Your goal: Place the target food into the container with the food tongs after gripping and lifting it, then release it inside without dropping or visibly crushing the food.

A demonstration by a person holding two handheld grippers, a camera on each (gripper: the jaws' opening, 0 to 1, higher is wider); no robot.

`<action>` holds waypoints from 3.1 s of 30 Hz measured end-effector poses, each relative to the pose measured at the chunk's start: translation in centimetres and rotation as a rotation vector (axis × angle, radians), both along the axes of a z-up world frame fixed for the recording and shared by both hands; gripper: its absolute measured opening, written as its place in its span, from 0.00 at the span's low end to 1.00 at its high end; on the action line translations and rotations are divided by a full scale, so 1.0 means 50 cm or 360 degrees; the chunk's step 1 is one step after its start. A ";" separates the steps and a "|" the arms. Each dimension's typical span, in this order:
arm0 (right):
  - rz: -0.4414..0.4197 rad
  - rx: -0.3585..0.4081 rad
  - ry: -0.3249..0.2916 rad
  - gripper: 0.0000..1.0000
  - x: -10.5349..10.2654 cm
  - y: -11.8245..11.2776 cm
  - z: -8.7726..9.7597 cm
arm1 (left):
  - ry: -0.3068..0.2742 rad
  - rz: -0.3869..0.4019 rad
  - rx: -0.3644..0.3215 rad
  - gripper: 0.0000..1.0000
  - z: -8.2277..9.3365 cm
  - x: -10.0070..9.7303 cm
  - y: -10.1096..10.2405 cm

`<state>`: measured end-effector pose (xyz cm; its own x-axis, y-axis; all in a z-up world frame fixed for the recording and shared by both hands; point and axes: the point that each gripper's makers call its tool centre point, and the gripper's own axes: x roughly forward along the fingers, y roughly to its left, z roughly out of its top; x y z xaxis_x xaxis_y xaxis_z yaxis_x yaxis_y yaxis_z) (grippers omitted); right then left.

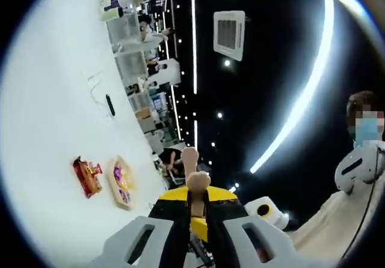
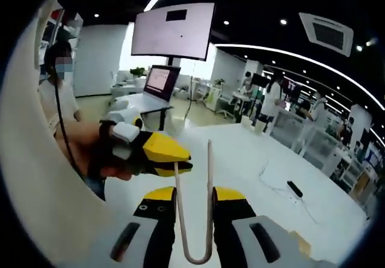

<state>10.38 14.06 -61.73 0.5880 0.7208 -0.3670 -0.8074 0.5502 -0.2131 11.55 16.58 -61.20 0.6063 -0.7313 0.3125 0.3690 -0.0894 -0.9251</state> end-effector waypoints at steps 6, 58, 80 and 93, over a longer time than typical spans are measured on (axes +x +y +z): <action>0.0009 0.0099 -0.0021 0.26 0.000 0.008 0.036 | 0.0019 -0.0028 -0.0215 0.05 0.030 -0.008 0.001; 0.0171 -0.0074 -0.0156 0.25 -0.018 0.040 0.093 | 0.0069 -0.0122 -0.0206 0.10 0.053 -0.006 0.005; 0.0235 0.0083 -0.0282 0.29 -0.010 0.070 0.148 | 0.0166 -0.0180 -0.0806 0.10 0.116 -0.020 -0.002; 0.0448 -0.0101 -0.0528 0.28 -0.036 0.089 0.161 | 0.0189 -0.0281 -0.0938 0.10 0.124 -0.038 0.000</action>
